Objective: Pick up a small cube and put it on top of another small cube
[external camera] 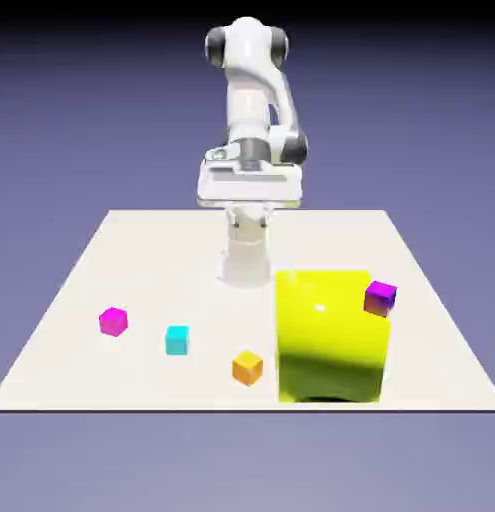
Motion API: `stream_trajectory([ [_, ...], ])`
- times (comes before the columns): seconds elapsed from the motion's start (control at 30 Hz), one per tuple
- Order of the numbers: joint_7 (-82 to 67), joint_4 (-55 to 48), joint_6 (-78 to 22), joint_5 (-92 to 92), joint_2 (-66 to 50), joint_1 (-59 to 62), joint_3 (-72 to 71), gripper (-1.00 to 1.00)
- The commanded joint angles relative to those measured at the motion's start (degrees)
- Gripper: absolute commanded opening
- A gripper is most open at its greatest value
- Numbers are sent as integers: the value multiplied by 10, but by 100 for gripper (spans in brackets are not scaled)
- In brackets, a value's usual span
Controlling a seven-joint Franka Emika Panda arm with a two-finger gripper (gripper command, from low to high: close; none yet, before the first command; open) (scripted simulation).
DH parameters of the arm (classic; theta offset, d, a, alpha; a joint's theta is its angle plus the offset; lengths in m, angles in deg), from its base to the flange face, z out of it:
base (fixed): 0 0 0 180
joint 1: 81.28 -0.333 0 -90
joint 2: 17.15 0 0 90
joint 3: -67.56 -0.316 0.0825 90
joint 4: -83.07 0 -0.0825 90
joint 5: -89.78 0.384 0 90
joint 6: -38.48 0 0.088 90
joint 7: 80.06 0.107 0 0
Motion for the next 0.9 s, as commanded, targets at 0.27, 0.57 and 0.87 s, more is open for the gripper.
stream_trajectory([
  [0.27, -72, -123, -177, 24, -187, 13, 105, 0],
  [0.57, -144, -245, -354, 48, -374, 26, 210, 0],
  [0.87, -217, -368, -531, 73, -561, 39, 315, 0],
])
